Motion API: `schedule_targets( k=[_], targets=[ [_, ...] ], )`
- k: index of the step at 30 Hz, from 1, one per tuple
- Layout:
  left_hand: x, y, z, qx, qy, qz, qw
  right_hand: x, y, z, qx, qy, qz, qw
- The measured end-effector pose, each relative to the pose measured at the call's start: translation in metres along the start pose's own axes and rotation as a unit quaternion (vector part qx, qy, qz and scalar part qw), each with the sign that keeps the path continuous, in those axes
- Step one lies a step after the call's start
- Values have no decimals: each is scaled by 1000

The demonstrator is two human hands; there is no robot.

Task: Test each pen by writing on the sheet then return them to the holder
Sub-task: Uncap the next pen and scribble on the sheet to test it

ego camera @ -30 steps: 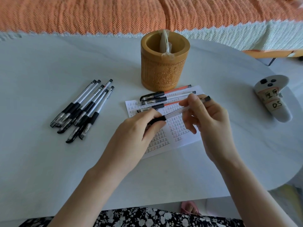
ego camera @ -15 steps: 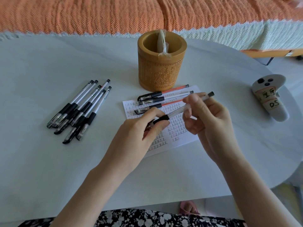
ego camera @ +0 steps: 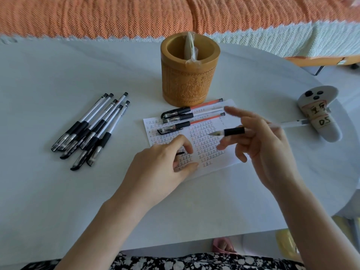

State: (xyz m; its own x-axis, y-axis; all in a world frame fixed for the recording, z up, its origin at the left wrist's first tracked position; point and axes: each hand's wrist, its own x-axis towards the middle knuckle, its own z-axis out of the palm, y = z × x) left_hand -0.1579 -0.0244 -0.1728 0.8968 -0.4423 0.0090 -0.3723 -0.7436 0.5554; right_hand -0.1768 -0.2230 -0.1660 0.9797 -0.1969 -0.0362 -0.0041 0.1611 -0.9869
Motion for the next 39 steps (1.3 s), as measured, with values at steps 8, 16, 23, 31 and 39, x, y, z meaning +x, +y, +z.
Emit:
schedule_targets(
  k=[8, 16, 23, 31, 39],
  targets=[
    [0, 2, 2, 29, -20, -1, 999, -8, 11, 11, -177, 90, -9, 980],
    [1, 1, 4, 32, -23, -5, 999, -14, 26, 19, -253, 141, -55, 956],
    [1, 1, 5, 41, -24, -7, 999, -16, 29, 21, -279, 160, -74, 944],
    [1, 2, 4, 48, -25, -7, 999, -15, 30, 21, -281, 152, -79, 944],
    [1, 3, 3, 48, -29, -7, 998, -14, 31, 21, -298, 155, -92, 937]
  ],
)
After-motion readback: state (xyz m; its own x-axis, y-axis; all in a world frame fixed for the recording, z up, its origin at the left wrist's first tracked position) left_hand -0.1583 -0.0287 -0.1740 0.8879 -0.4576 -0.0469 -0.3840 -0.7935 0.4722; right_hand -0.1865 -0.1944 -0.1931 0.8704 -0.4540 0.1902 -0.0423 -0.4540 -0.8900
